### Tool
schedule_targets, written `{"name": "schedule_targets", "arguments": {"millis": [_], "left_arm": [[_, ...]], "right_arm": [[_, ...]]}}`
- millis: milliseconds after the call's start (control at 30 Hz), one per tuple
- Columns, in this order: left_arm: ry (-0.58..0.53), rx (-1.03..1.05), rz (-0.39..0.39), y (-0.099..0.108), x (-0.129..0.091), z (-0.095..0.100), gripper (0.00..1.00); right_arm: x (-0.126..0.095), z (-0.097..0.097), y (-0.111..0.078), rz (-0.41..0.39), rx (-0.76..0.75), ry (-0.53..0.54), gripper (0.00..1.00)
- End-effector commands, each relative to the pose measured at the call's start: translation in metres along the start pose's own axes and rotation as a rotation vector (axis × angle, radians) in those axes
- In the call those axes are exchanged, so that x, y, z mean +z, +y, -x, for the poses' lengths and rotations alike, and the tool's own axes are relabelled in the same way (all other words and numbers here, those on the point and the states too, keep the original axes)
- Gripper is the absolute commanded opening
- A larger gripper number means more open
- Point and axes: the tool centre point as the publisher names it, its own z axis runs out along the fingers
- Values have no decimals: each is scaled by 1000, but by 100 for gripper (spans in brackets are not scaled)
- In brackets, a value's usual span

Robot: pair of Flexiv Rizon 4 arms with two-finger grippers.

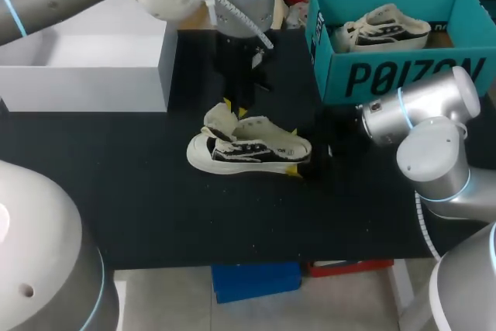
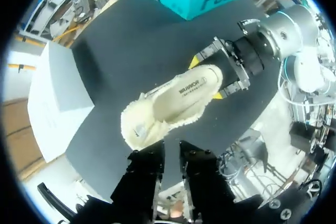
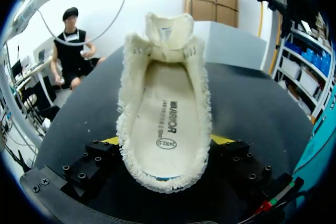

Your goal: Take the shoe out of the shoebox, open the shoe tongue, remove and reinsert the insole, then place the shoe into the shoebox

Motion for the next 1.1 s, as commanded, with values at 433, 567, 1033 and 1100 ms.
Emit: {"name": "schedule_targets", "arguments": {"millis": [433,567,1033,1100], "left_arm": [[219,1284,163,-7,3,3,0],[219,1284,163,-7,3,3,0],[215,1312,-54,-38,29,9,0],[206,1300,-67,-43,33,11,0]], "right_arm": [[3,0,-1,-1,1,-1,0],[3,0,-1,-1,1,-1,0],[3,0,-1,-1,1,-1,0],[3,0,-1,-1,1,-1,0]]}}
